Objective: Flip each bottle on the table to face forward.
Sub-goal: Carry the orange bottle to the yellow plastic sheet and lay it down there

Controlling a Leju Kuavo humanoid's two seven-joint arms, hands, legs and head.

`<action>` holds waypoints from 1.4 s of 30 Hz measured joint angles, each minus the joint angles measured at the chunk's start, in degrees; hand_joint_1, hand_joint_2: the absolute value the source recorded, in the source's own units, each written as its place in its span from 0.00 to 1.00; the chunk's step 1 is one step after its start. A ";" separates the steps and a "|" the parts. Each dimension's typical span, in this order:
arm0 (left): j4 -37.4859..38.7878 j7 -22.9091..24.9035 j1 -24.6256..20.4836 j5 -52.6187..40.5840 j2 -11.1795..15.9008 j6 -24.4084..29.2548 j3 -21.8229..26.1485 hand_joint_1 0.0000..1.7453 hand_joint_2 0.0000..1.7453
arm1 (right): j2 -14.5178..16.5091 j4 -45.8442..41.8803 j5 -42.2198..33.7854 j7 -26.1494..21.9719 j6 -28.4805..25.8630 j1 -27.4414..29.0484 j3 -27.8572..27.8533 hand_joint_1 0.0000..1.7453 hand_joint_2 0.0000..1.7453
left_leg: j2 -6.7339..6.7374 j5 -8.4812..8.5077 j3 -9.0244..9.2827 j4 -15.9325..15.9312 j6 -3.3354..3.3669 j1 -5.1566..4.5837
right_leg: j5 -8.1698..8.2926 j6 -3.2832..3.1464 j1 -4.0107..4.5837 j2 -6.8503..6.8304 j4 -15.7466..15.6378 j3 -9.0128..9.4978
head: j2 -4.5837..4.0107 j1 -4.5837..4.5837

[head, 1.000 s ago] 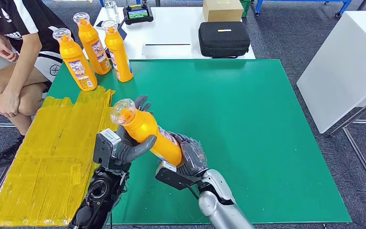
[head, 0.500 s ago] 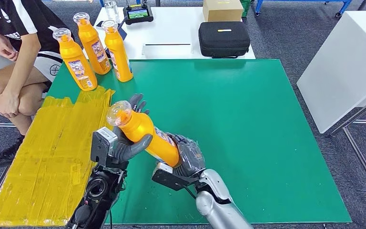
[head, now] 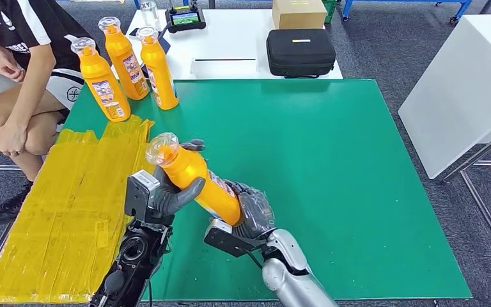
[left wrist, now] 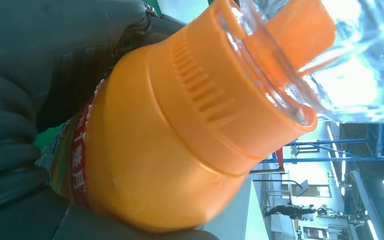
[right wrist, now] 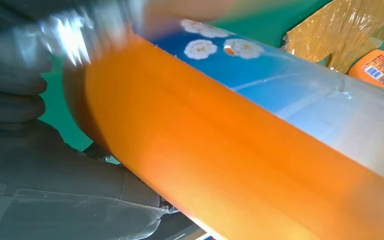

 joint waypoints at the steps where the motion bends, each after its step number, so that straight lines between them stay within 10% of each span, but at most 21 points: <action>1: 0.28 -0.01 -0.20 -0.02 -0.04 0.00 -0.02 1.00 1.00 | 0.00 0.04 -0.06 -0.01 -0.09 0.04 0.00 1.00 1.00 | 0.00 0.00 0.00 0.00 0.00 0.00 | 0.00 0.00 0.00 0.00 0.00 0.00 | 0.00 0.00; 8: 1.55 0.01 -1.12 -0.08 -0.11 0.01 -0.35 1.00 1.00 | 0.00 -0.22 -0.17 0.06 -0.24 0.63 -0.26 1.00 1.00 | 0.00 0.00 0.00 0.00 0.00 0.00 | 0.00 0.00 0.00 0.00 0.00 0.00 | 0.00 -0.01; 10: 1.77 0.06 -1.22 -0.07 -0.13 0.01 -0.41 1.00 1.00 | 0.00 -0.65 -0.40 0.04 -0.33 1.03 -0.61 0.55 1.00 | 0.00 0.00 0.00 0.00 0.00 0.00 | 0.00 0.00 0.00 0.00 0.00 0.00 | 0.00 -0.01; 12: 1.92 0.30 -1.41 0.06 -0.21 0.04 -0.45 1.00 1.00 | -0.07 -1.25 -1.36 -0.20 -0.65 1.47 -0.97 0.05 0.50 | 0.00 0.00 0.00 0.00 0.00 0.00 | 0.00 0.00 0.00 0.00 0.00 0.00 | 0.00 -0.01; 14: 2.01 0.69 -1.72 0.03 -0.34 0.59 -0.46 1.00 1.00 | -0.20 -2.12 -3.49 -0.72 -1.03 2.17 -1.43 0.00 0.00 | -0.02 0.00 0.00 0.00 0.00 0.00 | 0.00 0.00 0.00 -0.01 0.00 0.00 | 0.00 0.00; 29: 0.87 2.82 -1.65 -15.78 0.08 16.33 -0.56 1.00 1.00 | -2.13 -18.49 -24.02 -5.26 2.27 10.44 -9.70 0.00 0.00 | -0.02 0.00 -0.01 0.00 0.00 0.00 | 0.00 0.00 0.00 -0.01 -0.01 0.00 | 0.00 -0.01; 31: 0.87 6.10 -1.65 -28.45 0.45 24.34 -0.41 1.00 1.00 | -2.48 -21.53 -27.17 -5.87 1.83 12.45 -11.13 0.00 0.50 | -0.02 0.00 -0.01 0.00 0.00 0.00 | 0.00 0.00 0.00 -0.01 -0.01 0.00 | 0.00 -0.01; 33: 0.89 11.86 -1.67 -47.27 1.03 32.12 0.16 1.00 1.00 | -3.02 -24.93 -29.94 -6.02 1.86 14.64 -12.77 0.00 1.00 | -0.02 0.00 -0.02 0.00 0.00 0.01 | 0.00 0.00 0.00 -0.01 0.00 -0.01 | 0.00 -0.01; 37: 2.10 31.87 -3.04 -81.88 4.39 36.62 0.42 1.00 1.00 | -3.80 -29.83 -33.21 -5.81 1.89 17.44 -15.62 0.00 1.00 | 0.01 -0.01 -0.02 0.00 0.00 0.01 | -0.01 -0.01 0.01 0.02 -0.01 -0.04 | 0.00 0.01; 42: 6.58 54.44 -9.71 -84.84 13.10 32.75 -9.78 1.00 1.00 | -4.51 -32.09 -34.27 -5.70 2.26 18.64 -17.40 0.00 1.00 | -0.10 0.11 0.00 0.00 -0.13 0.04 | 0.01 -0.02 0.05 -0.04 0.00 -0.01 | 0.00 0.00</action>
